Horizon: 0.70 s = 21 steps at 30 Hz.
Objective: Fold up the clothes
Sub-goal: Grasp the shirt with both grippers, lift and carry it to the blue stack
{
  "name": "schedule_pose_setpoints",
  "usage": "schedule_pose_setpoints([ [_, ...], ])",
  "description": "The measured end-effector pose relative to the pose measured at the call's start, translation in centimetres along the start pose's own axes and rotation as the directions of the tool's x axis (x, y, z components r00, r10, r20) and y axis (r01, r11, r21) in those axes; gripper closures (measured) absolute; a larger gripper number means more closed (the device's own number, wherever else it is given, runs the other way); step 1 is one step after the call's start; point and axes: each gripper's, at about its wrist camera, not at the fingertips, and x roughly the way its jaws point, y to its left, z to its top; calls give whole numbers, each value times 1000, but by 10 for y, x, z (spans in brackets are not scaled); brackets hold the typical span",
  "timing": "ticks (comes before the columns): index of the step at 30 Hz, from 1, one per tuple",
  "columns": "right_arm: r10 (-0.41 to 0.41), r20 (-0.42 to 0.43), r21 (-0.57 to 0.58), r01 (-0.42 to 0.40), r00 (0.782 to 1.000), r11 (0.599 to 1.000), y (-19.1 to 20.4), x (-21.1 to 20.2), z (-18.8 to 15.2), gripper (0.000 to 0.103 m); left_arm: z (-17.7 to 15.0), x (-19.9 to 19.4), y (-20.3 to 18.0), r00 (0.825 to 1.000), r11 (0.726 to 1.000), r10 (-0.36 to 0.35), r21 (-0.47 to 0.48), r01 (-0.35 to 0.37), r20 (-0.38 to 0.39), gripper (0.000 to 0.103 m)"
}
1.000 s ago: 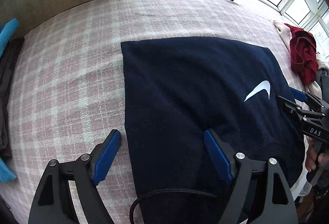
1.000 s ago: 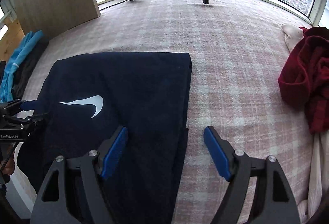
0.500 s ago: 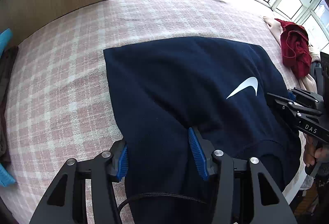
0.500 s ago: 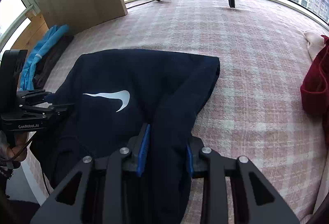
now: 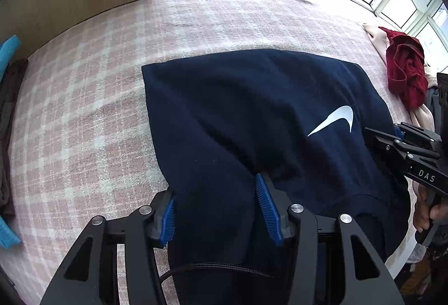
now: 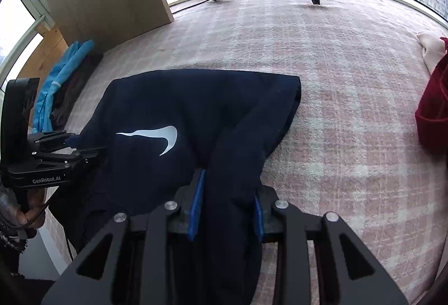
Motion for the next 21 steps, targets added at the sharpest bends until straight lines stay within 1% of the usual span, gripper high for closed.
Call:
schedule_pose_setpoints([
  [2,-8,6,-7,9,1000,1000,2,-1,-2,73,-1,0,-1,1000,1000,6,8,-6,2,54],
  [4,-2,10,-12,2,1000,1000,3,-1,-1,80,-4,-3,-6,1000,999,20,38,-21,24,59],
  [6,11,17,-13,-10,1000,1000,5,-1,-2,83,-9,-7,-13,998,997,38,71,-41,49,69],
  [9,37,57,-24,-35,998,999,16,-18,0,85,-15,-14,-26,995,992,58,110,-67,84,80],
  [12,63,96,-35,-60,993,998,27,-35,1,85,-19,-29,-19,993,998,-29,53,24,111,84],
  [15,90,135,-48,-84,987,995,38,-51,2,86,-26,-48,-9,987,998,-66,11,65,146,85],
  [18,116,173,-62,-107,978,992,49,-68,3,86,-34,-72,0,980,996,-87,-20,92,180,85],
  [21,136,204,-88,-120,970,989,62,-91,7,86,-43,-101,10,972,995,-80,-34,90,222,85],
])
